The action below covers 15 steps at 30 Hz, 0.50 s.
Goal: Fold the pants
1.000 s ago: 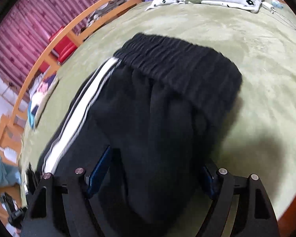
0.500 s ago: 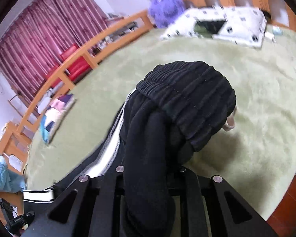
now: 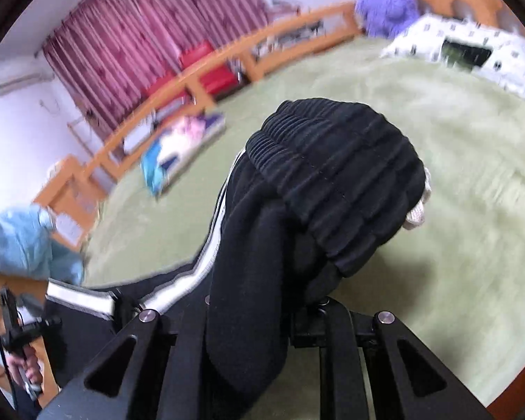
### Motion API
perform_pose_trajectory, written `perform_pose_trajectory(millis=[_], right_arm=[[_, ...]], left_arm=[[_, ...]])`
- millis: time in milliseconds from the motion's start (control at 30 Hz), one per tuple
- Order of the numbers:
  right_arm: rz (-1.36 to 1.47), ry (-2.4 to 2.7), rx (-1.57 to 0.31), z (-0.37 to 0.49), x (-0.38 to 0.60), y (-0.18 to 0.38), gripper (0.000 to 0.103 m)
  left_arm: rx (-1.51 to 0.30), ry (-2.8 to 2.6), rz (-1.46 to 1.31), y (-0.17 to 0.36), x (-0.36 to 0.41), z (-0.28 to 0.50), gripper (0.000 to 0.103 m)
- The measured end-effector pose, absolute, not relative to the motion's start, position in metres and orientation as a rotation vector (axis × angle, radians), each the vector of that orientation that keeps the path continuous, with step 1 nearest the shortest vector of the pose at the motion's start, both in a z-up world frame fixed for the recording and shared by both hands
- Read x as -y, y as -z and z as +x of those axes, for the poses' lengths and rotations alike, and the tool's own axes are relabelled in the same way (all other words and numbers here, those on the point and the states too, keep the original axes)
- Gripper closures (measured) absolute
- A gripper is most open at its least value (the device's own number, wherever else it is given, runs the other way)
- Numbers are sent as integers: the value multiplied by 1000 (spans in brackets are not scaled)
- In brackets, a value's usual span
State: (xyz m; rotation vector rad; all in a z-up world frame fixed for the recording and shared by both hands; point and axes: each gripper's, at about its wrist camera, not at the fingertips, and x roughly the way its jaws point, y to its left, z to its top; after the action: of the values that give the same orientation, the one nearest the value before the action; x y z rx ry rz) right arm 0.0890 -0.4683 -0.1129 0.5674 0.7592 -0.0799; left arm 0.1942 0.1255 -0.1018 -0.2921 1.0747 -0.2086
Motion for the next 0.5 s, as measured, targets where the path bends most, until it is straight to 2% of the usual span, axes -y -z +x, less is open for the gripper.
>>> perform_pose_trajectory(millis=[33,67,133,200,233,267,333,500], right_arm=[[550,118,-790,90,466,125,84],[539,146,-813,91,469,136,81],[551,165,-878,91,476,160,78],[586,154,-943,91,481,178,73],[609,149,-966,90,483,184,70],[613,151,-975,88,484,185,62],[585,177,-987,82,482,183,55],[479,233,-988,58,477,161,51]], left_arm=[[-1088,186,-282,114,-127,196,87],[-1095,156,-256,121,-126,197,78],[-1102,38,-169,132,-126,199,70],[-1098,35,-159,134,-128,197,66],[-1099,47,-173,135,-129,195,55],[-1098,55,-191,135,-133,190,42],[-1072,64,-206,134,-140,176,39],[-1078,113,-269,143,-159,124,39]])
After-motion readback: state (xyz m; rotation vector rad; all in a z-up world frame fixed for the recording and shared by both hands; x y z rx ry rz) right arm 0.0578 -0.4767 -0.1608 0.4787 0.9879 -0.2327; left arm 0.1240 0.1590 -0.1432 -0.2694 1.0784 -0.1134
